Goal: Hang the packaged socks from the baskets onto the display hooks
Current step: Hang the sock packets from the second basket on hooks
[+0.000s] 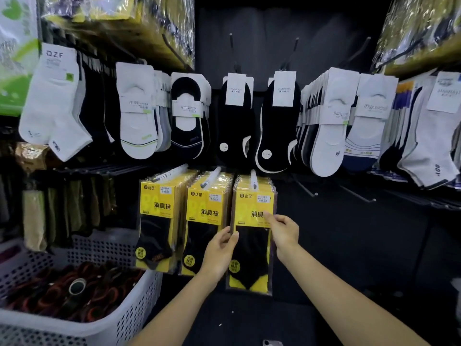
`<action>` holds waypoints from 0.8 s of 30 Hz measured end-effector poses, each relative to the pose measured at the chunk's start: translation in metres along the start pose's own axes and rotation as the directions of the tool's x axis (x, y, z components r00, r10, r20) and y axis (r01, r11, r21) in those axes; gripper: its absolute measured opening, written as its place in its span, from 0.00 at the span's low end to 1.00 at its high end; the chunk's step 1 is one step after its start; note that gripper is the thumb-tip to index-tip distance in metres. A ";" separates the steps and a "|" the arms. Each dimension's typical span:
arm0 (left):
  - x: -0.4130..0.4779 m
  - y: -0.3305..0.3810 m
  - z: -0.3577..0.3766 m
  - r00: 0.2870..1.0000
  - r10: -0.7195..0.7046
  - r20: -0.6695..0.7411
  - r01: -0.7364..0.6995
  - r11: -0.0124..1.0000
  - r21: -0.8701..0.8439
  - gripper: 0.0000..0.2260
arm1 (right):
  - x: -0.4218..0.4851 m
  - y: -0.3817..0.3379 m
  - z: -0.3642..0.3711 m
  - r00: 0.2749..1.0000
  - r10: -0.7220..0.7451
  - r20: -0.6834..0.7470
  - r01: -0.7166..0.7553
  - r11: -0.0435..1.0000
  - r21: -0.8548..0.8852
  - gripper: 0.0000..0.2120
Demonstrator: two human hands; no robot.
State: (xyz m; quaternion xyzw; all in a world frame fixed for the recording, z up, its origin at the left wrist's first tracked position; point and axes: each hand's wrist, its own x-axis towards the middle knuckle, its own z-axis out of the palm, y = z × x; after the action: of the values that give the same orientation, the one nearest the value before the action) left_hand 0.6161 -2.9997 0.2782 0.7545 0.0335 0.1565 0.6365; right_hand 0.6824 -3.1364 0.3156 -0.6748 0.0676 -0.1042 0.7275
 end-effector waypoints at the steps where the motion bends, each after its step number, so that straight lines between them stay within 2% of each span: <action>1: 0.000 -0.004 0.000 1.000 -0.004 0.006 0.004 1.000 0.016 0.23 | 0.000 0.004 -0.003 1.000 0.008 -0.010 -0.008 1.000 -0.009 0.07; 4: -0.005 -0.021 -0.001 0.999 -0.027 0.019 0.026 0.999 0.041 0.23 | -0.008 0.019 -0.019 1.000 0.014 0.024 -0.013 0.997 -0.070 0.11; 8: -0.031 -0.058 -0.006 0.995 -0.096 0.035 0.094 0.994 0.060 0.22 | -0.037 0.049 -0.055 0.986 0.043 0.164 -0.016 0.987 -0.162 0.12; 12: -0.082 -0.104 -0.010 0.975 -0.200 0.101 0.186 0.973 0.135 0.21 | -0.082 0.097 -0.092 0.928 0.185 0.323 -0.100 0.960 -0.261 0.09; 14: -0.115 -0.125 -0.011 0.955 -0.253 0.156 0.222 0.956 0.190 0.22 | -0.105 0.127 -0.110 0.888 0.287 0.359 -0.165 0.929 -0.332 0.08; 19: -0.197 -0.176 -0.003 0.890 -0.396 0.227 0.321 0.896 0.306 0.19 | -0.171 0.220 -0.152 0.781 0.564 0.266 -0.407 0.784 -0.469 0.12; 21: -0.227 -0.198 0.000 0.861 -0.451 0.235 0.353 0.862 0.364 0.17 | -0.195 0.254 -0.171 0.726 0.643 0.244 -0.405 0.687 -0.603 0.15; 24: -0.267 -0.231 -0.006 0.768 -0.592 0.245 0.434 0.762 0.482 0.23 | -0.213 0.286 -0.194 0.645 0.735 0.210 -0.340 0.523 -0.782 0.19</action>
State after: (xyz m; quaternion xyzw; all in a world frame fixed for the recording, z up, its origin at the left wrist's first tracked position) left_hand 0.3957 -3.0173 0.0027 0.8430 0.1492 -0.1881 0.4814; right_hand 0.4466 -3.2531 0.0064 -0.8323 0.1168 0.3556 0.4088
